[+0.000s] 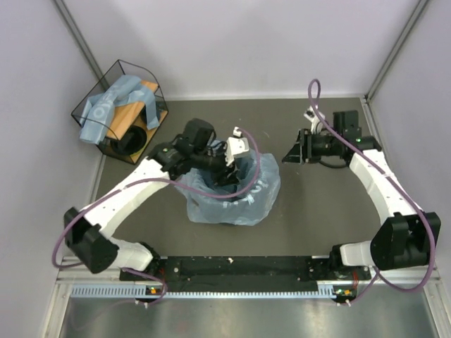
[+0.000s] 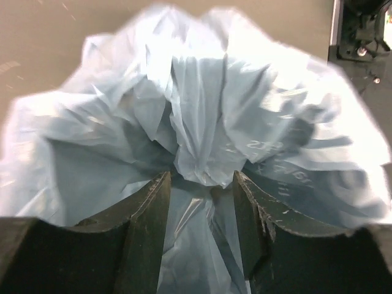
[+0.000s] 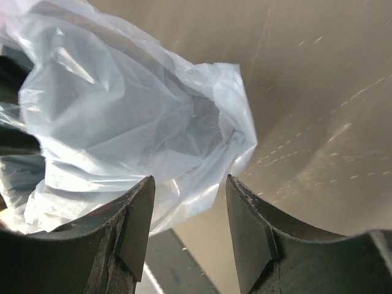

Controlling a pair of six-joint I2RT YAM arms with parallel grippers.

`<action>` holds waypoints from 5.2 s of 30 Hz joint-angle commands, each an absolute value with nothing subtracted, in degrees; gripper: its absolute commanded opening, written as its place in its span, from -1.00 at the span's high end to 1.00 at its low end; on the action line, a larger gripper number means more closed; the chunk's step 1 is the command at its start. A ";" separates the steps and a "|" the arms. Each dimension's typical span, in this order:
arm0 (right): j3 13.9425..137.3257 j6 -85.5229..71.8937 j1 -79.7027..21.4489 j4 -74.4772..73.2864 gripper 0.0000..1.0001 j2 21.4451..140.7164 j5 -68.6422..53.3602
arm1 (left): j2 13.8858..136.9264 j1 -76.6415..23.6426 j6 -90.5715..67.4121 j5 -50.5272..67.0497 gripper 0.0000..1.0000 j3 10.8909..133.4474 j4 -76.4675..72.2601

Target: Put the trash bags into the trash bin

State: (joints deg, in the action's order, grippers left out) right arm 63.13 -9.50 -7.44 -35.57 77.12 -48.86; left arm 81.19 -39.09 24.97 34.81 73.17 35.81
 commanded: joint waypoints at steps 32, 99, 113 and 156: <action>100.46 45.79 -38.85 -44.73 -0.18 98.44 -36.12 | 47.90 -9.49 -4.48 43.24 -0.04 54.40 24.08; 82.79 46.58 -38.76 -37.79 1.00 85.61 -21.27 | 86.30 -14.24 -12.31 52.99 0.67 62.23 8.61; 82.44 43.87 -38.85 -37.35 1.00 84.29 -17.41 | 86.66 -7.32 -4.84 47.55 0.32 63.72 23.37; 100.72 60.66 -40.26 -50.19 0.33 100.19 -30.77 | 67.33 -0.79 -6.15 53.95 -0.01 58.62 23.74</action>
